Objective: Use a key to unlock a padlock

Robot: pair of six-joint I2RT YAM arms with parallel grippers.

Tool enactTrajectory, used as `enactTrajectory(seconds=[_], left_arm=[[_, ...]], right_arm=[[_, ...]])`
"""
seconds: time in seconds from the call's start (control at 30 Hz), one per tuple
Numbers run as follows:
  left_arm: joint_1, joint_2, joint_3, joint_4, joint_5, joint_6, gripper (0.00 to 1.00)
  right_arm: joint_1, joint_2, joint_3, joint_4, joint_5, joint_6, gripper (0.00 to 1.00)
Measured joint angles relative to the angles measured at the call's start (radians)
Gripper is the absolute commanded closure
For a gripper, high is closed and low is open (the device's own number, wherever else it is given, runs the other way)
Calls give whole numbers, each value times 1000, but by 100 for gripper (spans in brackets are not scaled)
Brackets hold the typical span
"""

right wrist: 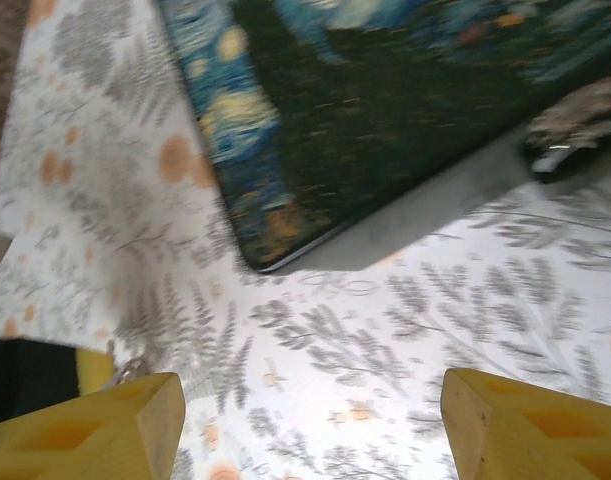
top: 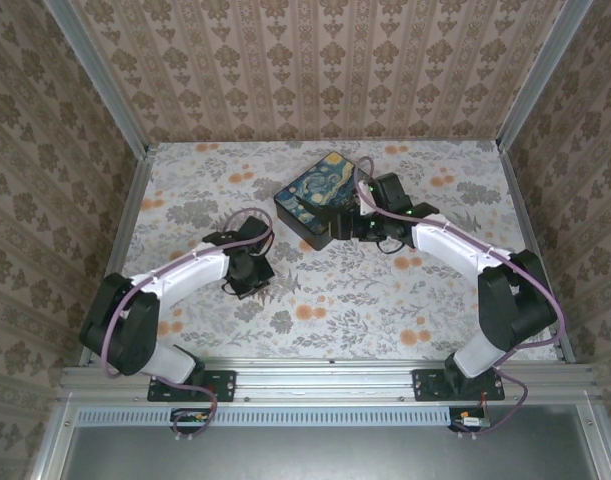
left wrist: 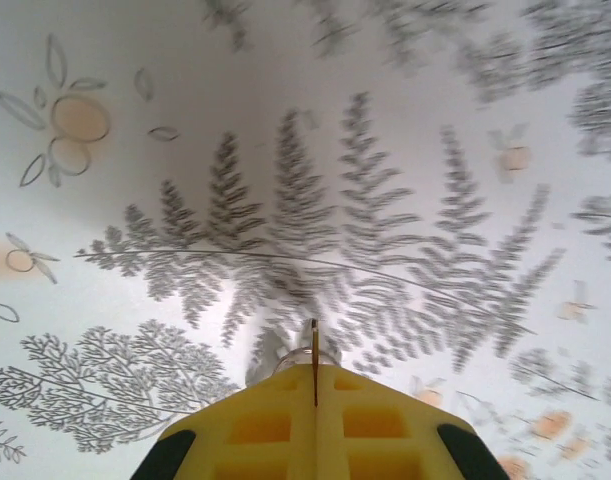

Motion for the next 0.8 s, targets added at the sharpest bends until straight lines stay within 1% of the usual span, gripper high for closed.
enactTrajectory(seconds=[0.07, 0.17, 0.23, 0.33, 0.4, 0.53, 0.63, 0.8], left_arm=[[1, -11, 28, -2, 4, 11, 100], [2, -14, 79, -4, 20, 15, 100], [4, -14, 114, -4, 41, 14, 100], [18, -14, 164, -4, 89, 7, 100], [33, -14, 182, -3, 123, -11, 100], [65, -16, 184, 2, 210, -70, 100], [81, -16, 184, 8, 269, -105, 100], [86, -16, 184, 22, 339, -142, 100]], right_arm=[[33, -6, -29, 63, -48, -1, 40], [94, -15, -80, 155, -103, -19, 56], [139, -24, -110, 212, -122, -37, 60], [212, -47, -156, 296, -131, -84, 63], [260, -68, -187, 355, -117, -119, 69], [333, -84, -226, 461, -46, -189, 70], [360, -84, -247, 531, 26, -237, 68], [399, -69, -255, 607, 130, -309, 72]])
